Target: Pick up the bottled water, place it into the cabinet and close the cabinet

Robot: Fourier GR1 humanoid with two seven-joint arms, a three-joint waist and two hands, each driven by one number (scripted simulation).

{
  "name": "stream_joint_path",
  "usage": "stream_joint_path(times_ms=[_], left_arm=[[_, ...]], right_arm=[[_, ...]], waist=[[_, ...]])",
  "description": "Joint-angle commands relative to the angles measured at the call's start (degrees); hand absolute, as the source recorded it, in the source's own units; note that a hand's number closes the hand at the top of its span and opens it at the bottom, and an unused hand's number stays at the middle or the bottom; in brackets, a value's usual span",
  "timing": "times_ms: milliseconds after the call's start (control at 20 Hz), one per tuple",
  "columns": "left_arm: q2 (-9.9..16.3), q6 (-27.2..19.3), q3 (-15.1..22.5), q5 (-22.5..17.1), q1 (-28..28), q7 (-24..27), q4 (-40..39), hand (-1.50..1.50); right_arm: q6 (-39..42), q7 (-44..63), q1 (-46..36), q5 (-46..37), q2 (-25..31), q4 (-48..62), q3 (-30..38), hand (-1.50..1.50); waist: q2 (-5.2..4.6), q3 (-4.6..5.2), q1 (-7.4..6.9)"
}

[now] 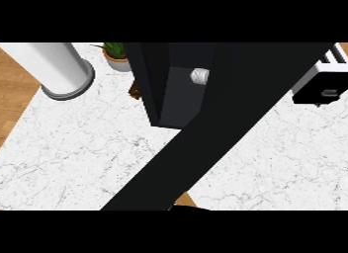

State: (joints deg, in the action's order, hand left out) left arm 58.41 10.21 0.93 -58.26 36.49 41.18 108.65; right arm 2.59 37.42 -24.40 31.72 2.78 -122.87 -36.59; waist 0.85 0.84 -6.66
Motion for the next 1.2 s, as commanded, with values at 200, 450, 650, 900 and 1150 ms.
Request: stream_joint_path(times_ms=[200, 450, 650, 900, 1150], left_arm=[[-0.1, 8.0, -4.8, -1.1, 6.0, 2.8, -2.8, -1.5], [-1.3, 11.4, -10.1, -2.2, 10.4, 3.7, -3.2, -1.5], [-3.0, 13.9, -13.0, -1.0, 13.7, 3.9, -4.0, -1.5], [-8.0, 17.0, -15.4, 1.6, 17.9, 5.0, -3.8, -1.5], [-9.1, 19.5, -17.2, 0.3, 16.1, 1.4, -5.0, -1.5]], right_arm=[[-5.1, 1.7, -25.3, 14.3, -2.7, 14.3, 0.8, 1.5], [-5.5, 1.2, -33.6, 19.8, -2.8, 25.7, 5.2, 1.5], [-3.2, -1.0, -32.1, 23.8, -2.8, 32.9, 7.4, 1.5], [6.6, -2.1, -25.8, 23.1, -0.1, 38.9, 10.8, 1.5], [10.5, -3.8, -26.6, 23.1, 0.3, 45.6, 16.4, 1.5]], waist=[[-0.75, -0.64, -0.23], [-0.74, -0.8, 2.78], [-0.88, -0.84, 3.7], [-0.84, -0.88, 4.48], [-0.96, -0.83, 5.28]])
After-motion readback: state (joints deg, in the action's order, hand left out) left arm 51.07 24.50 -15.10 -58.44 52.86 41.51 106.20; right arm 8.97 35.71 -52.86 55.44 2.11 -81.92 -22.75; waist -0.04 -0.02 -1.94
